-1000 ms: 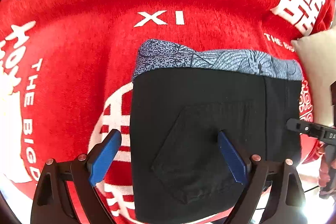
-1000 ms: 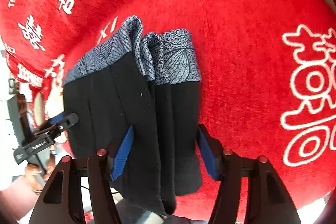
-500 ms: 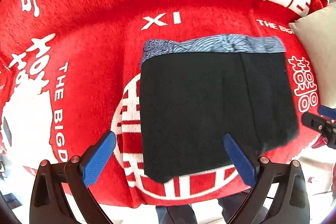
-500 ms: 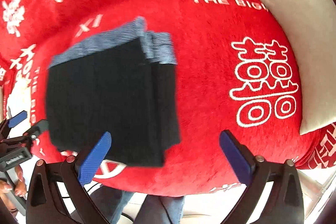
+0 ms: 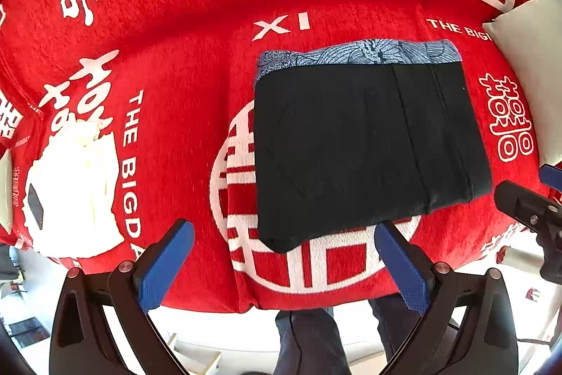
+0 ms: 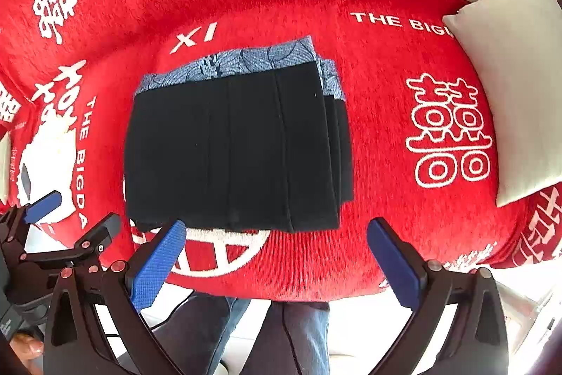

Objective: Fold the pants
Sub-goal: 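Release the stack and withdraw both grippers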

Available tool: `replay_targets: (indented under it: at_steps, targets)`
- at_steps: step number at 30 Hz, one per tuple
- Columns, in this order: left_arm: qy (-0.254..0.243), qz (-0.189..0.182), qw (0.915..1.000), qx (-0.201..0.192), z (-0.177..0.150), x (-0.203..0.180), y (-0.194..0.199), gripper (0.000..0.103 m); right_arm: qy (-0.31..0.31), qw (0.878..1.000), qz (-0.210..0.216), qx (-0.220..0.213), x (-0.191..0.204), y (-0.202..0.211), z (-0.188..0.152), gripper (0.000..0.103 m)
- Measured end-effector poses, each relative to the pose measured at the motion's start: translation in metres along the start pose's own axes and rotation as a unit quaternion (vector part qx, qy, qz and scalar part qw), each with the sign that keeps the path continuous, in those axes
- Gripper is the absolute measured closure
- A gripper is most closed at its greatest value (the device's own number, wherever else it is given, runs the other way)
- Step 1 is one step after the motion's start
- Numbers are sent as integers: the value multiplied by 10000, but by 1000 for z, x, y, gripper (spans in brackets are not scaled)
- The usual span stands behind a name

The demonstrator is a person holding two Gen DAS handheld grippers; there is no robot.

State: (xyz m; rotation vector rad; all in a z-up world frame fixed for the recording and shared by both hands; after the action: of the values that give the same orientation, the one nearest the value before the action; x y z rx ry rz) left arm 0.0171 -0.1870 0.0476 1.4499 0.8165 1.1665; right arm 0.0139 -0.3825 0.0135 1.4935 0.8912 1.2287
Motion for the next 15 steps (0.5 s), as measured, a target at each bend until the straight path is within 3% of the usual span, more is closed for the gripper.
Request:
replay_targets:
  at_steps: [15]
  targets:
    - [-20, -104, 9998, 177, -17, 9, 8, 0, 40, 9997, -125, 184, 12, 8, -10, 0]
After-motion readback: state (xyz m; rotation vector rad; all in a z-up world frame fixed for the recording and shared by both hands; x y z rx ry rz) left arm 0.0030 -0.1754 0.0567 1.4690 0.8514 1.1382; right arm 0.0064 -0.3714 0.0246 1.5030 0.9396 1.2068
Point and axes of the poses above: each gripper's, at about its wrist camera, not at the fingertips, and y roughly against the way its jaws point, x to its left, z to its top, the point moved 5 cm from there along -y, roughly the way its jaws point, and after that the axes turned 7 degrees about z, right-handed, at the moved point
